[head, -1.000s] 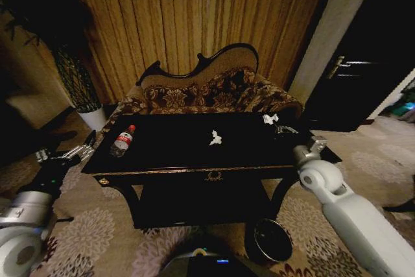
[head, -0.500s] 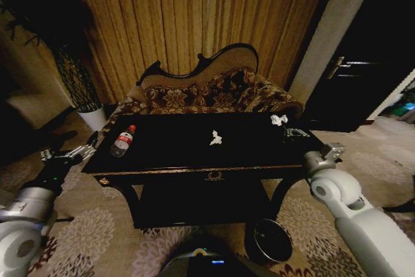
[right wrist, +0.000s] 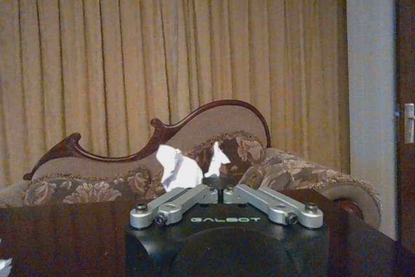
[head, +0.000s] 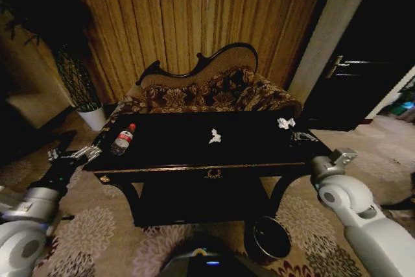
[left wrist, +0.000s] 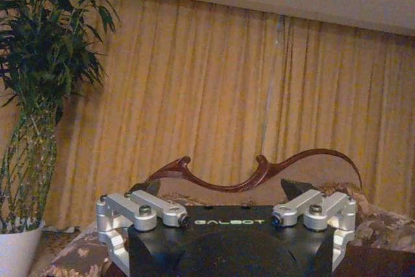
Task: Move to the front of the table and place the trash on the table into the trash bin.
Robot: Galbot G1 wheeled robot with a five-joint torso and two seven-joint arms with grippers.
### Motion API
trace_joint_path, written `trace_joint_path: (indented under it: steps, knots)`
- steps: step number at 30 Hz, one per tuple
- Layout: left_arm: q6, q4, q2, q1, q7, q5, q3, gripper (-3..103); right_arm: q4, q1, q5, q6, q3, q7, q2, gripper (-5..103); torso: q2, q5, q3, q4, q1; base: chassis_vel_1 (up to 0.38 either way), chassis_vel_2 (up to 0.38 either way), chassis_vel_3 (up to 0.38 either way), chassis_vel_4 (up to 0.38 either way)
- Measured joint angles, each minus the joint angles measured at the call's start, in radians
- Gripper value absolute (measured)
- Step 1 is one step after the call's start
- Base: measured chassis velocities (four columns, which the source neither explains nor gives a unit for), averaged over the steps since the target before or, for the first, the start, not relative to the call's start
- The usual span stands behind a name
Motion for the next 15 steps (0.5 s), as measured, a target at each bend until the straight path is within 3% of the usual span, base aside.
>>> trace_joint_path:
  steps: [15]
  knots:
    - [0.0, -0.015, -0.003, 0.026, 0.0, 0.001, -0.006, 100, 0.007, -0.038, -0.008, 0.008, 0.014, 0.0, 0.011, 0, 0.0, 0.0, 0.0, -0.0001, 0.0, 0.105, -0.104, -0.109, 0.102]
